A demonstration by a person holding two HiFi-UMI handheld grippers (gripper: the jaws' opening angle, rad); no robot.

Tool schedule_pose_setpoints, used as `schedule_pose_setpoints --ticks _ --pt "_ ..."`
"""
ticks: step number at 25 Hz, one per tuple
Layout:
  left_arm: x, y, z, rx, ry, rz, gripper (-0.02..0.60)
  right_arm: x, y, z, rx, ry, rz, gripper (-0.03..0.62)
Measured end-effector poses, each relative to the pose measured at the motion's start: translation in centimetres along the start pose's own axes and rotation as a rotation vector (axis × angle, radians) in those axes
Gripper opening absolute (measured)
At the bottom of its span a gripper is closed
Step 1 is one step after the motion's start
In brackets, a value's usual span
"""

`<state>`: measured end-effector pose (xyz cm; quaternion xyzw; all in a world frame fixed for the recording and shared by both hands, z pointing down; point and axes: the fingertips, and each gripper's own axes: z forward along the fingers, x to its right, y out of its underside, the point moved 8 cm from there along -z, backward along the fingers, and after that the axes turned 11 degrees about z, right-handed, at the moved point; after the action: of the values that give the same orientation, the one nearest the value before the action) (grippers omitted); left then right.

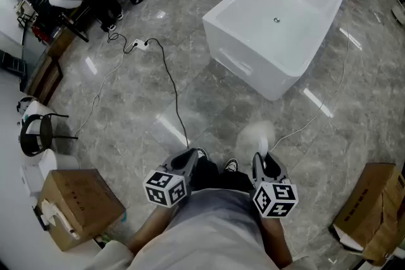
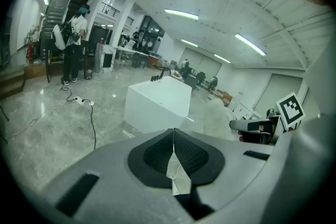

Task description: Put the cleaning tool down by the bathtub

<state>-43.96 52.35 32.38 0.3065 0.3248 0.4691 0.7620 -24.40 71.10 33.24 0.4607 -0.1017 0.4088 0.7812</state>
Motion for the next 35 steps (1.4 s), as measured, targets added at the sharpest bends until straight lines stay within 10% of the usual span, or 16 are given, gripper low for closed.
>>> schedule_pose_setpoints --ticks 19,35 --pt "2.1 -0.9 4.1 -0.044 0.051 -0.038 0.009 2.4 -1.4 2.6 0.004 -0.032 0.019 0.08" --pt "-6.6 -7.3 10.9 0.028 0.123 -0.161 0.009 -1.4 -9.1 11.7 -0.068 0.005 -0.093 0.081"
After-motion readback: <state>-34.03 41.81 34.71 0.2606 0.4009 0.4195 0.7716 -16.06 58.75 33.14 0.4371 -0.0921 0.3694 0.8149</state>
